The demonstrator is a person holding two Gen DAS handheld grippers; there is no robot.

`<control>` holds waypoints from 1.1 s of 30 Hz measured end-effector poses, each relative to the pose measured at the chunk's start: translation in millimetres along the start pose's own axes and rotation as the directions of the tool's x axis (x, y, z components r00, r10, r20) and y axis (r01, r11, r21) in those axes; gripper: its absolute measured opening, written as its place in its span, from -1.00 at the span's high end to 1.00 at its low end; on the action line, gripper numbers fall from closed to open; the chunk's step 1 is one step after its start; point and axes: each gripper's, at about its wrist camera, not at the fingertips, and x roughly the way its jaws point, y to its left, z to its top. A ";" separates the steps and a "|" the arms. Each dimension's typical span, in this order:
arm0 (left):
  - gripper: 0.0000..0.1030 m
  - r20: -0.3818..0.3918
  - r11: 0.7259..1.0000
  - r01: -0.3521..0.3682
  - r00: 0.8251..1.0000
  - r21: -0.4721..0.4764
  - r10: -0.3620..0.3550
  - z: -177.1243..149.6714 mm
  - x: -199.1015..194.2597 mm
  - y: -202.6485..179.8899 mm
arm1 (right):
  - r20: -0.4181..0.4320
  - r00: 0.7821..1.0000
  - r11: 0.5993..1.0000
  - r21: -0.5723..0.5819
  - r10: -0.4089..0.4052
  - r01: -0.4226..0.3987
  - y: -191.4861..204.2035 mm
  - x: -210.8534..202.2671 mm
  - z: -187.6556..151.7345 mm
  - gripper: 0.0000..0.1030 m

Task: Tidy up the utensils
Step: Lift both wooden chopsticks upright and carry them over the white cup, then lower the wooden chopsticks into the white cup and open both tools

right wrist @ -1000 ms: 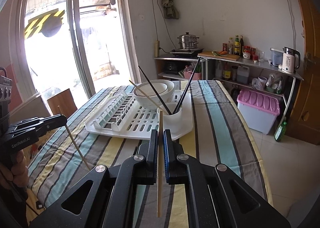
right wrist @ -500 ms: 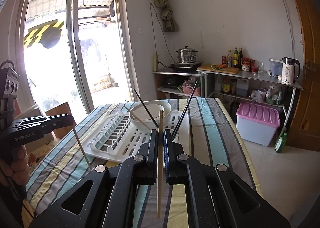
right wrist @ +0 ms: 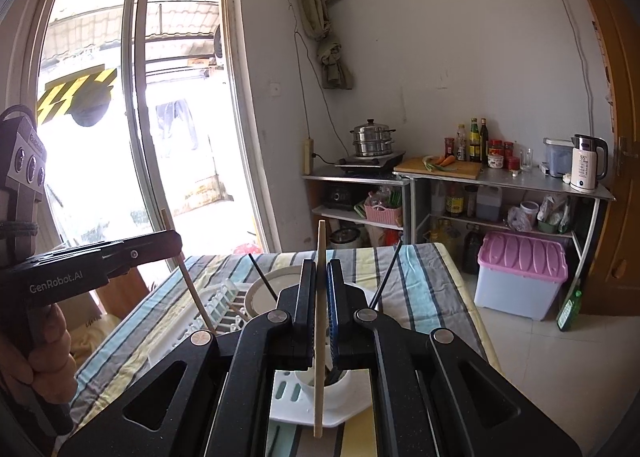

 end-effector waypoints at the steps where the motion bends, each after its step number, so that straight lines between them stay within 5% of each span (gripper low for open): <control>1: 0.91 0.004 1.000 0.002 1.000 0.001 -0.002 4.2 4.1 -0.8 | 0.006 1.000 1.000 0.002 0.000 0.000 -0.6 3.6 3.4 0.90; 15: 0.91 -0.029 1.000 0.020 0.999 -0.002 -0.020 8.4 69.8 5.1 | -0.006 1.000 1.000 0.025 0.005 -0.005 -16.6 59.3 7.4 0.90; 33: 0.91 -0.149 0.999 -0.020 0.989 -0.026 0.016 -42.9 115.4 25.1 | -0.122 0.992 0.999 0.034 -0.025 0.029 -33.4 91.6 -33.2 0.90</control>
